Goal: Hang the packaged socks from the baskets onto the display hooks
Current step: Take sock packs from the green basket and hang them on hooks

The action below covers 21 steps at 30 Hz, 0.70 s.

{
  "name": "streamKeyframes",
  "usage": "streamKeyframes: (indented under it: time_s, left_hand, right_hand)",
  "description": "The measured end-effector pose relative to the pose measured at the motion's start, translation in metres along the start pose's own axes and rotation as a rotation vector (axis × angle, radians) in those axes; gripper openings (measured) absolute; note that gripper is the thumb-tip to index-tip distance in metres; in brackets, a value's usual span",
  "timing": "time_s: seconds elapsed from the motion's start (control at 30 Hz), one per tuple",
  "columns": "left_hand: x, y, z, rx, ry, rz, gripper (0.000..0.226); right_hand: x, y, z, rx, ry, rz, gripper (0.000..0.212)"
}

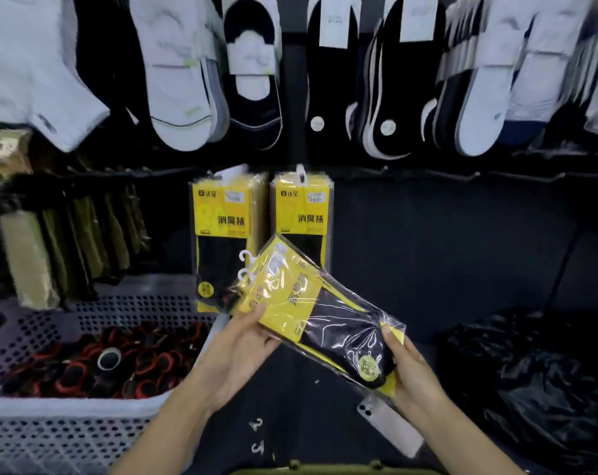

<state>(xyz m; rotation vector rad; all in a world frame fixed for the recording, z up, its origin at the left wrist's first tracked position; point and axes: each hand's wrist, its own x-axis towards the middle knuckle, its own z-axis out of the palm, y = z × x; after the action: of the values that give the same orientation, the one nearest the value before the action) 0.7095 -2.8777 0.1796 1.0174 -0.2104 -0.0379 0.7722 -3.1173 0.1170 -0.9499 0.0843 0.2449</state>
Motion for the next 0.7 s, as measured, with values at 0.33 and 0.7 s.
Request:
streamKeyframes:
  time_s: [0.33, 0.7]
  left_hand:
    - [0.036, 0.037, -0.001, 0.621, 0.348, 0.366, 0.043]
    - [0.053, 0.038, -0.018, 0.889, 0.424, 0.396, 0.048]
  right_hand:
    - [0.011, -0.025, 0.067, -0.393, -0.042, -0.23, 0.041]
    - [0.026, -0.057, 0.15, -0.519, -0.254, -0.434, 0.027]
